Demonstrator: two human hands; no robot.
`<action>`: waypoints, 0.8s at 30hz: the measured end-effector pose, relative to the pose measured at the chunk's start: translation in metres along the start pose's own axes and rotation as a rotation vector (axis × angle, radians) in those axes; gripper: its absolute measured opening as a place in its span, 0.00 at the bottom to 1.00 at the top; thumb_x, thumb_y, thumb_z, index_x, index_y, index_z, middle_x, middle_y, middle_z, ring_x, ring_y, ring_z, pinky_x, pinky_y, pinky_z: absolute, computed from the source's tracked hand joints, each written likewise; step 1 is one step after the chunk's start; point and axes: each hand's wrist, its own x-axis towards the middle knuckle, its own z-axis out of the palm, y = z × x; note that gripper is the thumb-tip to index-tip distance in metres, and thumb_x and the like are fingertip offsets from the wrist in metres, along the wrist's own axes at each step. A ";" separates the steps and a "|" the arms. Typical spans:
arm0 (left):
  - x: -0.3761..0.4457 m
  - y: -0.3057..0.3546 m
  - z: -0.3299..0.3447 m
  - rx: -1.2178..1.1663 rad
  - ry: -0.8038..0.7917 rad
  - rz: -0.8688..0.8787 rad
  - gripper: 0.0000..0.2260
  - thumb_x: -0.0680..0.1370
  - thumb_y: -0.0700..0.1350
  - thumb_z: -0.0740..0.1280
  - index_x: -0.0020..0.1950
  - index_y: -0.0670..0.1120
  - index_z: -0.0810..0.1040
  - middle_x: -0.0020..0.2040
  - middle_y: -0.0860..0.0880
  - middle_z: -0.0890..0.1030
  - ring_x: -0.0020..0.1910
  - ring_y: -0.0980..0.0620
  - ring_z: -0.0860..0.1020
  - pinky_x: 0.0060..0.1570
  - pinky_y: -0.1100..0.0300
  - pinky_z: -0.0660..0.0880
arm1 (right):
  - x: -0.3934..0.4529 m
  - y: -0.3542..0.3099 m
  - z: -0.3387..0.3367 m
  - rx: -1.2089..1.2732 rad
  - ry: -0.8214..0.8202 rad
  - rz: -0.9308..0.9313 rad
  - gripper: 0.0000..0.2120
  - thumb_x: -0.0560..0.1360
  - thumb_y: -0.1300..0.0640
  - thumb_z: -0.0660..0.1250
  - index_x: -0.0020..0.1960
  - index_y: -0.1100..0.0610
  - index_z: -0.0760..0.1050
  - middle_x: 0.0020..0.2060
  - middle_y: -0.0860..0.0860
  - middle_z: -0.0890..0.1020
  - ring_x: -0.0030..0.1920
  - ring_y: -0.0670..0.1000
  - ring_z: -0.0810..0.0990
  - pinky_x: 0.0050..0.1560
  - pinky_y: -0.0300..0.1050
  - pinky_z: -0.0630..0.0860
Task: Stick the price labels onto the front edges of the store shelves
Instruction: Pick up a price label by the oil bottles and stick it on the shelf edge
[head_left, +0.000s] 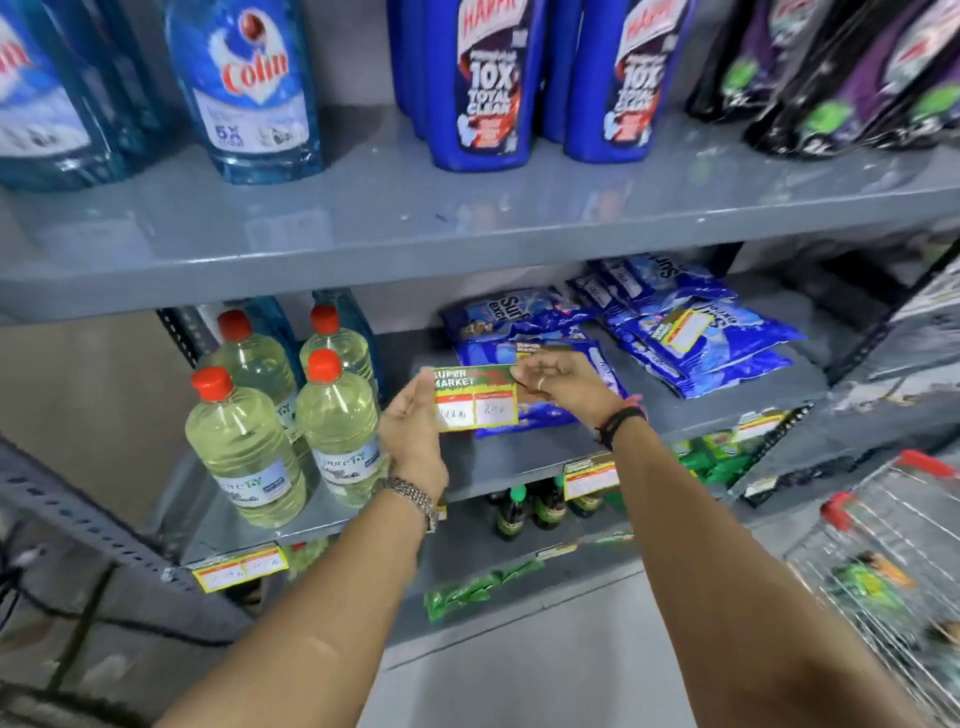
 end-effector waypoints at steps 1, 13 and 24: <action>-0.003 0.006 0.005 0.038 -0.023 0.015 0.08 0.75 0.45 0.70 0.52 0.44 0.82 0.35 0.57 0.84 0.36 0.58 0.80 0.38 0.66 0.78 | -0.008 -0.001 -0.004 0.033 0.016 -0.015 0.06 0.73 0.63 0.67 0.49 0.62 0.77 0.43 0.57 0.81 0.35 0.43 0.82 0.42 0.34 0.81; -0.023 0.028 0.018 0.239 -0.160 0.052 0.12 0.73 0.45 0.71 0.55 0.41 0.81 0.44 0.45 0.84 0.41 0.50 0.82 0.42 0.59 0.80 | -0.052 -0.025 -0.017 0.170 0.187 -0.049 0.15 0.72 0.67 0.67 0.57 0.73 0.73 0.42 0.56 0.81 0.32 0.44 0.84 0.37 0.34 0.81; -0.033 0.066 -0.017 0.239 -0.126 0.176 0.12 0.74 0.43 0.70 0.55 0.39 0.80 0.45 0.45 0.84 0.43 0.50 0.82 0.38 0.65 0.80 | -0.062 -0.049 0.024 0.126 0.143 -0.114 0.11 0.73 0.68 0.66 0.55 0.71 0.75 0.36 0.53 0.84 0.30 0.41 0.82 0.32 0.31 0.79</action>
